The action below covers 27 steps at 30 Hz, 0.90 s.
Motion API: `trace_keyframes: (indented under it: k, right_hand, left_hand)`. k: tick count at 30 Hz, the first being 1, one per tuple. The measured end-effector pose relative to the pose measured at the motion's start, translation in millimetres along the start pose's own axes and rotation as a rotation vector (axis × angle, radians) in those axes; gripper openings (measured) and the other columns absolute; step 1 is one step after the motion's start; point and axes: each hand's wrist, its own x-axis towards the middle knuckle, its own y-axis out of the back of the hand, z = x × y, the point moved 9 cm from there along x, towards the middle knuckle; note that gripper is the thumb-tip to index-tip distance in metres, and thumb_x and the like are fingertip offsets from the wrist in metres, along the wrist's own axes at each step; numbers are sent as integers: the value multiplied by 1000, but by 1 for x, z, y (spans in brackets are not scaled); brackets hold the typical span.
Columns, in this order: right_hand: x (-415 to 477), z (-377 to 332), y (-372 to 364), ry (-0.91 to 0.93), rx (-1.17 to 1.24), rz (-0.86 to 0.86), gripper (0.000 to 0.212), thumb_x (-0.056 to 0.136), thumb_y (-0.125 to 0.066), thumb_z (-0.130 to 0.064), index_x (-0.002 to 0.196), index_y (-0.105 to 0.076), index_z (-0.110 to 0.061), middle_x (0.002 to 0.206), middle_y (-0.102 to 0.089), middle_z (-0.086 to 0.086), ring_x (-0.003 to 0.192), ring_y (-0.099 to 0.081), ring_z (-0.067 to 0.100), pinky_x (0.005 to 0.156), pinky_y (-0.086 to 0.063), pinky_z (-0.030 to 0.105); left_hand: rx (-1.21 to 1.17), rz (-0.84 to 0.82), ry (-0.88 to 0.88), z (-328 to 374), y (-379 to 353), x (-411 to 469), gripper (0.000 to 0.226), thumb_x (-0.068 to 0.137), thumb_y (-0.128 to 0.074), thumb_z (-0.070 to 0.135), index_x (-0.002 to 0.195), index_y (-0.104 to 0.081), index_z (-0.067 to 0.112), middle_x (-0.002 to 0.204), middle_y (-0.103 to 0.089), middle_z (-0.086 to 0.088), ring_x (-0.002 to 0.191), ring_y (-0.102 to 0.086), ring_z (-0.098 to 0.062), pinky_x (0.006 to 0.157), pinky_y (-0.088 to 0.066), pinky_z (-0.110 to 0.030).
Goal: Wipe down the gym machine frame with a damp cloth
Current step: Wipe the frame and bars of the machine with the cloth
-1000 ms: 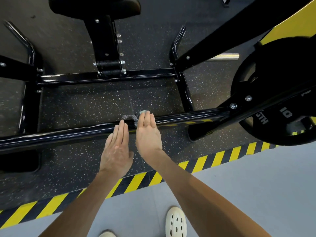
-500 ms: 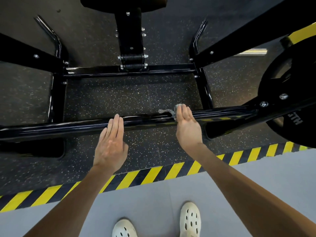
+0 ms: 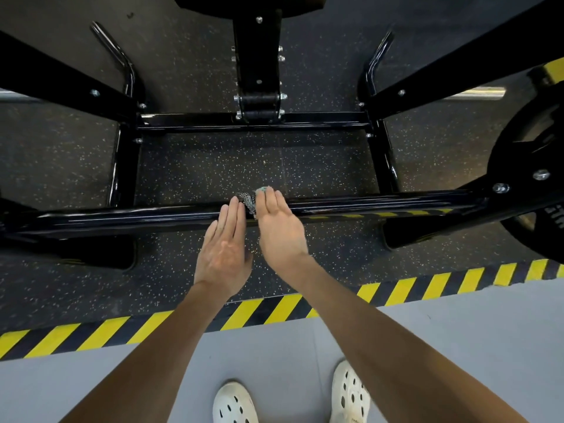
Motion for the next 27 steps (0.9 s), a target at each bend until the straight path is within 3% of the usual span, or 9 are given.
trace_keyframes:
  k: [6,9,11,13,15,16,18,21,27]
  right_hand:
    - [-17,82,-1,-143,-16,-79,82,90,-58,-3,153,-5,0,160,-17,16,149,-18,25,115,-26,27]
    - [-22,99,-3,-244,-67,-41,78,65,-81,-1,134,-46,8,131,-55,21,121,-55,31,83,-55,31]
    - [-17,92,-2,-291,-49,-6,71,42,-86,4,109,-62,12,100,-66,23,93,-66,35,63,-57,35]
    - [-8,72,5,-292,-78,-8,67,55,-82,-2,116,-58,13,109,-63,24,102,-63,35,81,-56,38]
    - [5,41,0,-205,-159,-25,69,86,-62,-13,143,-30,9,142,-43,22,135,-39,32,114,-32,37]
    - [10,22,-2,-153,-200,-38,71,93,-54,-16,148,-17,9,151,-31,22,143,-27,32,120,-19,38]
    - [14,-16,-12,-82,-279,-70,74,98,-47,-19,150,-4,10,158,-17,25,148,-14,35,123,-8,42]
    - [24,-59,-14,-5,-251,-23,68,100,-44,-20,150,-8,9,156,-19,26,147,-16,37,122,-12,43]
    - [12,-29,1,60,-95,-22,81,92,-59,-9,152,-5,2,159,-16,17,148,-14,28,123,-10,32]
  left_hand:
    - [33,10,-58,-7,8,-2,86,96,-51,22,156,9,5,165,12,-9,153,5,-23,123,0,-34]
    - [53,45,-4,-27,16,-5,85,95,-52,22,156,2,2,165,4,-13,153,-1,-27,125,-6,-38]
    - [66,41,30,-41,16,-7,85,95,-53,23,156,0,1,165,3,-14,153,-3,-28,125,-8,-39]
    - [66,17,29,-46,14,-9,87,95,-55,24,156,2,1,165,5,-13,153,0,-27,125,-7,-38]
    - [61,-2,26,-46,11,-9,91,95,-55,25,156,10,3,165,12,-11,153,7,-26,125,-3,-37]
    - [60,-13,30,-46,10,-8,94,95,-56,25,155,13,4,165,15,-11,153,11,-25,125,-1,-36]
    - [57,-29,45,-45,9,-7,95,96,-55,26,154,17,5,164,20,-10,152,15,-24,125,1,-35]
    - [71,-47,53,-48,9,-7,88,99,-44,29,153,21,6,162,24,-9,151,19,-23,124,4,-34]
    - [62,-35,30,-48,11,-8,93,96,-52,26,154,19,6,163,21,-9,152,15,-23,125,2,-35]
